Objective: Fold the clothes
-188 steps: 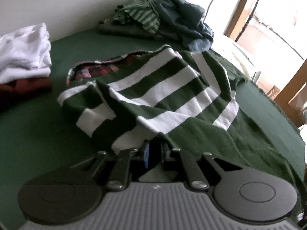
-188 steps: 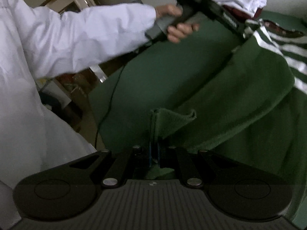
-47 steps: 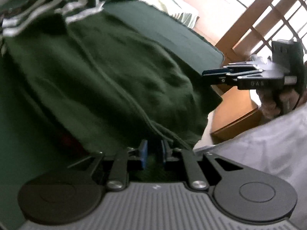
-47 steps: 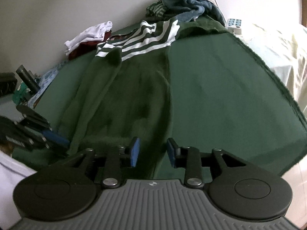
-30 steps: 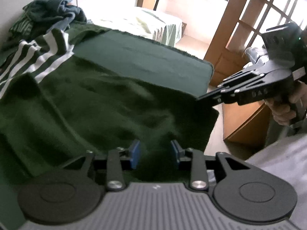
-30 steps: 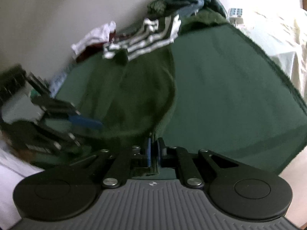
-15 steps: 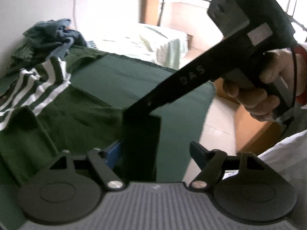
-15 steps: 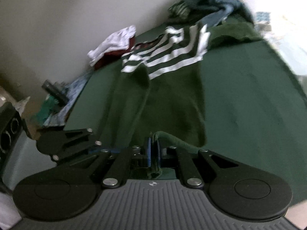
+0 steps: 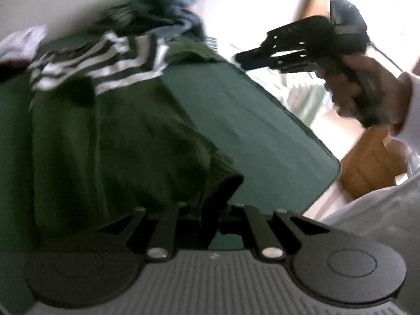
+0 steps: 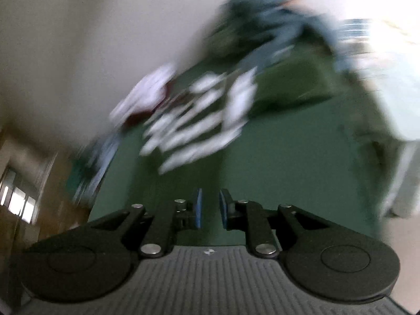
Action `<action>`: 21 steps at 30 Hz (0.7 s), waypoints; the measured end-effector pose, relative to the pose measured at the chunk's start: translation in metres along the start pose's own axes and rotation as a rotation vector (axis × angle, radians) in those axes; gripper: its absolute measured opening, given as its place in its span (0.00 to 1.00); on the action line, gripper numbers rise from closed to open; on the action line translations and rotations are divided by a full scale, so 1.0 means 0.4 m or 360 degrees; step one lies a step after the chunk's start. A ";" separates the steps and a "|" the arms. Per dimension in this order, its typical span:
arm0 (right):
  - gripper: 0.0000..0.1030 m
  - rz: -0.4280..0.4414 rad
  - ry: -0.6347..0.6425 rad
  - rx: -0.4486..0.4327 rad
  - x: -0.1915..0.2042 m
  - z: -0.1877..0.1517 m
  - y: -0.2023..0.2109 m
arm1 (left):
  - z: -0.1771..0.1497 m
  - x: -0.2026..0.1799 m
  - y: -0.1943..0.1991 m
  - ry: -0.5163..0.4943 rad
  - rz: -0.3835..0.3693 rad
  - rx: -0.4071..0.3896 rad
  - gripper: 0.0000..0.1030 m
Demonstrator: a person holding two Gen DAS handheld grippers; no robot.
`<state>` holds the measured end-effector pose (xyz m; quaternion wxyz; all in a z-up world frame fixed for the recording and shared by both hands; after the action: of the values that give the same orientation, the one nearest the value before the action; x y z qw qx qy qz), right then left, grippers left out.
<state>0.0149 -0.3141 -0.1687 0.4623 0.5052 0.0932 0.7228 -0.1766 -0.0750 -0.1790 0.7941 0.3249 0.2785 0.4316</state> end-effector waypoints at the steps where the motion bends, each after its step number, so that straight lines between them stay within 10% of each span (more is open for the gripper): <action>1: 0.20 -0.0110 -0.0077 -0.0071 -0.057 0.044 -0.005 | -0.001 -0.001 0.001 0.0013 0.0015 0.0005 0.04; 5: 0.27 -0.0293 -0.0547 -0.0206 -0.273 0.144 -0.034 | -0.007 -0.006 0.005 0.0065 0.0073 0.0026 0.03; 21: 0.40 0.0190 -0.1987 -0.0378 -0.471 0.116 -0.246 | -0.028 -0.027 0.009 0.0198 0.0205 0.0129 0.03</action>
<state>0.1209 -0.4186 -0.3275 0.4413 0.7808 -0.3028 0.3223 -0.1915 -0.0796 -0.1814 0.7320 0.3466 0.3232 0.4895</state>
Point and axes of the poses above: each gripper's, at about its wrist camera, not at the fingertips, and y roughly against the way its jaws point, x to its left, z to its top, the point moved 8 cm from there along -y, roughly the way its jaws point, and after that the axes turned 4 degrees about -y, right-handed, at the moved point
